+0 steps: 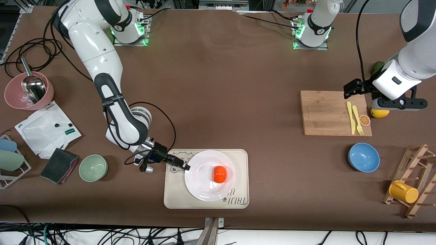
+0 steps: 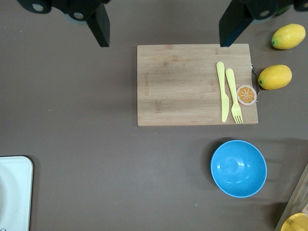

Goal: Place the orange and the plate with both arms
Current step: 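Open the right gripper and release the plate rim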

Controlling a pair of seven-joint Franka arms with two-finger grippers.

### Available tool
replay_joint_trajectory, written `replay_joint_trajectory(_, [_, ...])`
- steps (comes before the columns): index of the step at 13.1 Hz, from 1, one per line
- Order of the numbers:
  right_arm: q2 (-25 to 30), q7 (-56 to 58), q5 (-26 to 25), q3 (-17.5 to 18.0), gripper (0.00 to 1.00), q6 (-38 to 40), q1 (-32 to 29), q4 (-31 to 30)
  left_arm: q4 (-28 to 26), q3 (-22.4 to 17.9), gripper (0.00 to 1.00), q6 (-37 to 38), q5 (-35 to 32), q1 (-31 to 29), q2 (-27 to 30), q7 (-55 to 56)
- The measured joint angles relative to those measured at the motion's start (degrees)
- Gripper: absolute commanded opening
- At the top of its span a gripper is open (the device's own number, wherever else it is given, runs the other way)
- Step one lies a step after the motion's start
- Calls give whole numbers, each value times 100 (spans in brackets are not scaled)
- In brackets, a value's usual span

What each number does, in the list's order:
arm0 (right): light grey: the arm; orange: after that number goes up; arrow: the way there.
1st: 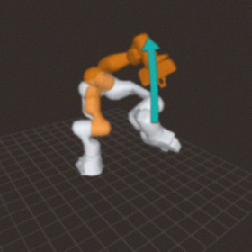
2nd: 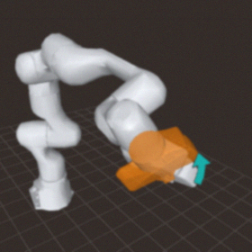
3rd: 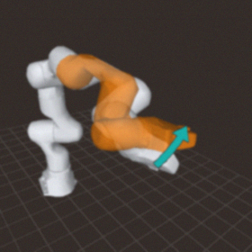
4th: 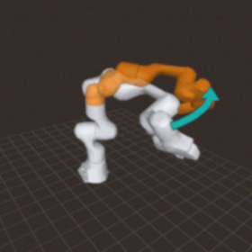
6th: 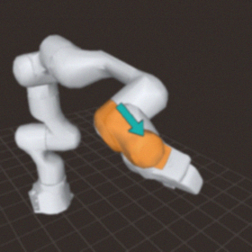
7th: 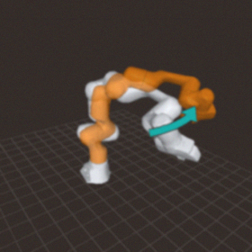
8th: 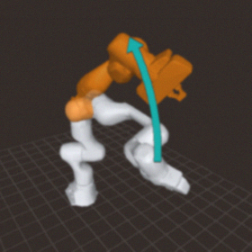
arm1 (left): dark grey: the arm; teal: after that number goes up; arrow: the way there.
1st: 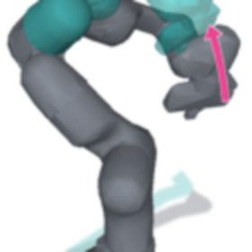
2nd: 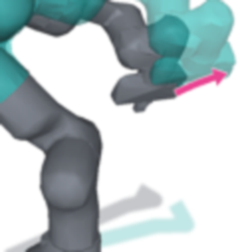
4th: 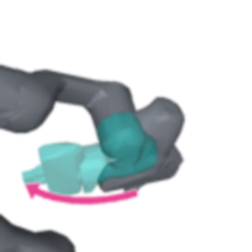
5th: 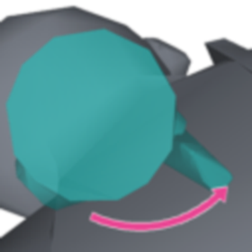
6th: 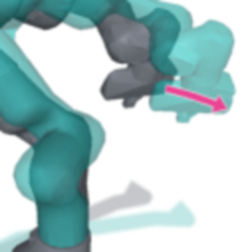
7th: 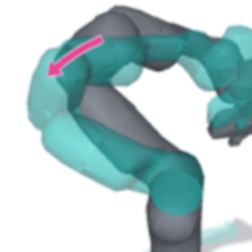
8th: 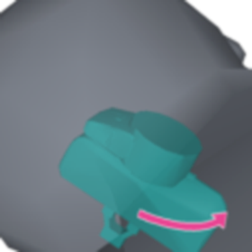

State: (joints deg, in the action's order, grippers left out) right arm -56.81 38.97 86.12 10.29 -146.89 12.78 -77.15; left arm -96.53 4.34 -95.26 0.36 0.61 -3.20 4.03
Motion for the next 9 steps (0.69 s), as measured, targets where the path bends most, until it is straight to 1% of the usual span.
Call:
replay_joint_trajectory(2, [1, -4, -514, -44, 100, 0, -6, 38, 0, -1, 100, 0, 0, 0, 0, 0])
replay_joint_trajectory(4, [10, -8, -831, -60, 100, -1, -12, 103, 0, -2, 100, 0, 0, 0, 0, 0])
replay_joint_trajectory(9, [227, -7, -959, -61, 100, -1, -13, 176, 2, -2, 100, 0, 0, 0, -1, 0])
